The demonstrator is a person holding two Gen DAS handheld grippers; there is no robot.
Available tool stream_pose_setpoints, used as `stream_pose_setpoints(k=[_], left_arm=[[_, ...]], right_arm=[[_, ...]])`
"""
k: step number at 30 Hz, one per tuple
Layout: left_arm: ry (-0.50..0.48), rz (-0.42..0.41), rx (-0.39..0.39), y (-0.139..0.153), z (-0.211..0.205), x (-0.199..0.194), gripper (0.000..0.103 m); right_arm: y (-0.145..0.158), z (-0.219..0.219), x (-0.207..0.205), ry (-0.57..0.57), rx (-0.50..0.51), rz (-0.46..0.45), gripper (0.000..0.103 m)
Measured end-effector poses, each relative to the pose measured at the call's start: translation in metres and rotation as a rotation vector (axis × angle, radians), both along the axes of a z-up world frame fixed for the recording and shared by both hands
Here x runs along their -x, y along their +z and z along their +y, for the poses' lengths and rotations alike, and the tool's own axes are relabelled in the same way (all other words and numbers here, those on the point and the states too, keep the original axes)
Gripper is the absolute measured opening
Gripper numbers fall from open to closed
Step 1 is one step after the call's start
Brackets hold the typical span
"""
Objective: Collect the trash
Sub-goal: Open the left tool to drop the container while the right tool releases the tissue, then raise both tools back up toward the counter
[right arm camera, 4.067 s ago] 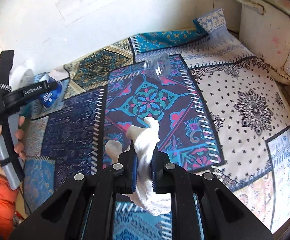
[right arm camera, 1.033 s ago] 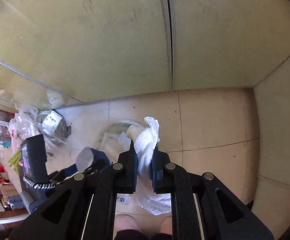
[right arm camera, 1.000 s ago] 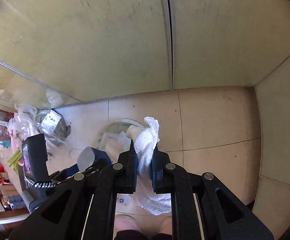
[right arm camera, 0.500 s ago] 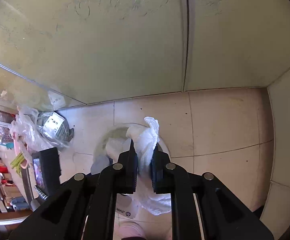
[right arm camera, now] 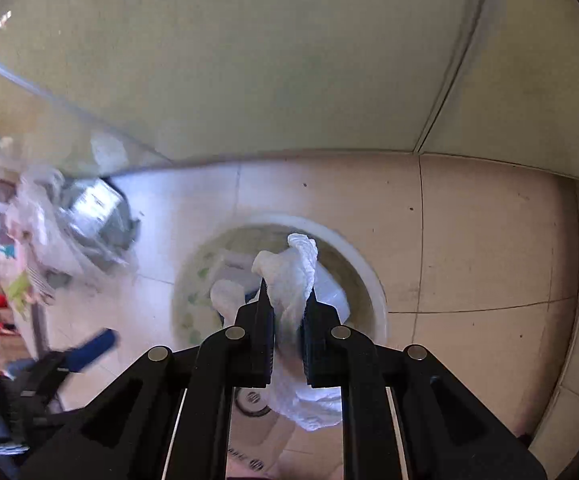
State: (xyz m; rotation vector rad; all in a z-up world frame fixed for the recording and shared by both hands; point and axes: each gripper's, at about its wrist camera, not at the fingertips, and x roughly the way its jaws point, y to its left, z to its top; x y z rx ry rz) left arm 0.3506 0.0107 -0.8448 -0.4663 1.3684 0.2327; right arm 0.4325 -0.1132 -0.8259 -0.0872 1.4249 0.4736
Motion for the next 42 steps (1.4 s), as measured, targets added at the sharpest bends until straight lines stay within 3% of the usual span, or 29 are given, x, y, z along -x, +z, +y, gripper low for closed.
stream_pose_setpoints(k=[5, 8, 13, 20, 24, 28, 36, 42], left_arm=[[-0.001, -0.017, -0.024, 0.01, 0.003, 0.002, 0.069], [-0.006, -0.03, -0.033, 0.022, 0.002, 0.004, 0.069], [-0.013, -0.047, -0.048, 0.04, 0.001, 0.005, 0.069], [-0.026, -0.081, -0.071, 0.087, -0.001, 0.002, 0.069], [-0.035, -0.121, -0.079, 0.139, -0.002, 0.001, 0.069], [-0.054, -0.167, -0.091, 0.209, -0.005, -0.001, 0.069], [-0.105, -0.319, -0.137, 0.384, 0.001, 0.0, 0.069], [-0.105, -0.44, -0.183, 0.51, 0.009, 0.017, 0.069]], right_arm=[[-0.031, -0.003, -0.001, -0.006, 0.099, 0.076, 0.013], [-0.032, -0.014, -0.002, -0.022, 0.114, 0.145, 0.02], [-0.009, -0.032, -0.002, -0.045, 0.102, 0.133, 0.044], [0.056, -0.044, 0.001, -0.046, 0.078, 0.094, 0.044], [0.126, -0.047, 0.009, -0.043, 0.046, 0.04, 0.044], [0.208, -0.045, 0.015, -0.026, 0.029, -0.022, 0.044], [0.401, -0.039, 0.038, 0.008, -0.016, -0.239, 0.044], [0.523, -0.043, 0.062, -0.033, -0.108, -0.377, 0.044]])
